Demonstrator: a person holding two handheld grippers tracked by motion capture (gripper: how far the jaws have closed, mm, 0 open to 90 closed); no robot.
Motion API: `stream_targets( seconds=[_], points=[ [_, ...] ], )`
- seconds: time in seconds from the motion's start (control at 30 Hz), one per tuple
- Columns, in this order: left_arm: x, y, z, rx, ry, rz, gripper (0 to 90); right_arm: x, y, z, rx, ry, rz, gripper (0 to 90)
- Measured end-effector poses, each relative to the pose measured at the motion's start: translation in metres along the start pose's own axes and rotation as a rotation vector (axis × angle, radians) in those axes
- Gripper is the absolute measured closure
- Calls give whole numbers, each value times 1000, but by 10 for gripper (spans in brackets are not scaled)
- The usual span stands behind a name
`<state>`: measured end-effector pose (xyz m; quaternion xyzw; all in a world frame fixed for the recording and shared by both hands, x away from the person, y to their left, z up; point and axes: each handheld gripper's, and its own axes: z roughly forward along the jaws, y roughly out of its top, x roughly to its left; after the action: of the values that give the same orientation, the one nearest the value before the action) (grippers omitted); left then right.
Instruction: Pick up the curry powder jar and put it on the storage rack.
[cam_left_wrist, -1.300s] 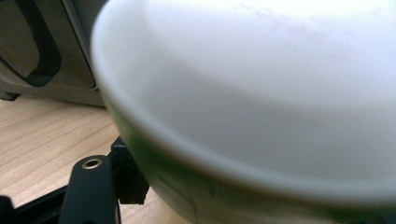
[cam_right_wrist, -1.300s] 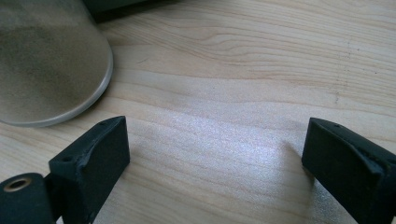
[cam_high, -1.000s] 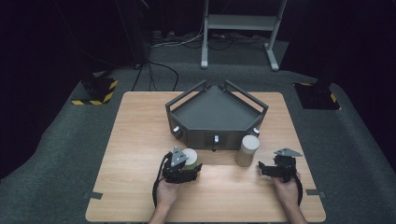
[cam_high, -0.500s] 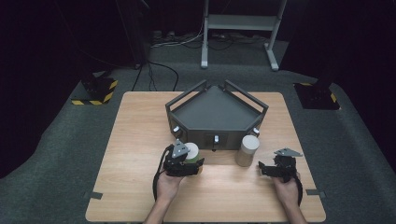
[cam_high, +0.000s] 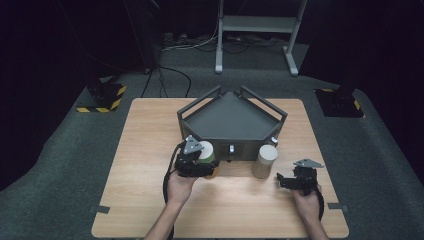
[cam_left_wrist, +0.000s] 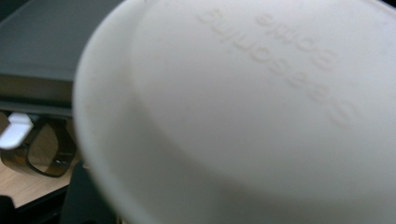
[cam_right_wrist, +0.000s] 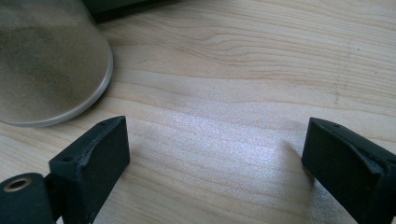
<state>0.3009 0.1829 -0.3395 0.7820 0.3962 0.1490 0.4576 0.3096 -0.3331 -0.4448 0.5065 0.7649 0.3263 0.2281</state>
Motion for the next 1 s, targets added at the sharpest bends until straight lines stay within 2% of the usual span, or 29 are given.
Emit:
stream_targets(
  seconds=[0.47, 0.83, 1.0],
  points=[
    [10, 50, -9, -5, 11, 9, 335, 0, 0, 0, 0, 0, 0, 72],
    [15, 79, -4, -4, 34, 14, 337, 0, 0, 0, 0, 0, 0, 72],
    [16, 96, 4, 10, 63, 17, 337, 0, 0, 0, 0, 0, 0, 73]
  ],
)
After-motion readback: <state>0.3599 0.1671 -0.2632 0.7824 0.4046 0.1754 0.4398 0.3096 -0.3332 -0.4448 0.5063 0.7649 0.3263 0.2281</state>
